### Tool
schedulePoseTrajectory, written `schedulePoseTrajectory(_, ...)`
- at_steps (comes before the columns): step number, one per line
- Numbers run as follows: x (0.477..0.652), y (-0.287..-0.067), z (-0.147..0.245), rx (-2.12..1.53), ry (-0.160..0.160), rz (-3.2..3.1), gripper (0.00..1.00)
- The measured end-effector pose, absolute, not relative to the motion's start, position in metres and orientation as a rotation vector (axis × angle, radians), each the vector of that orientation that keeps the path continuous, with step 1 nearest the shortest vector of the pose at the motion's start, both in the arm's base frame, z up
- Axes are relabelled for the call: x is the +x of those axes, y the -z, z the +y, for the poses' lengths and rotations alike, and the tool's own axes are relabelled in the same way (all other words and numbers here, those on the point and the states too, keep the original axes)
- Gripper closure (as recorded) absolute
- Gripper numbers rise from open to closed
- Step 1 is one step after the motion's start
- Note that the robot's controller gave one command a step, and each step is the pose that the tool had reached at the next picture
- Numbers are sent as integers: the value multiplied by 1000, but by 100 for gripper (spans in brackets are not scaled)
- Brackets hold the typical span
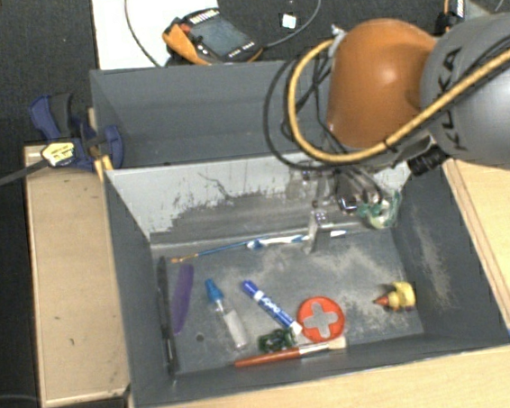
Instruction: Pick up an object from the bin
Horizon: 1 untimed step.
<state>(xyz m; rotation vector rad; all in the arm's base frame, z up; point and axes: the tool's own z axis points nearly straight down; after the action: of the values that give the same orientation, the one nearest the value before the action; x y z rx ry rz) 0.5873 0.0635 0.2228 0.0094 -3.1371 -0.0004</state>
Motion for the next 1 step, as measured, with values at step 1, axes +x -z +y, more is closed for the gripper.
schedulePoseTrajectory(1,589,-228,63,5,2,-3145,0)
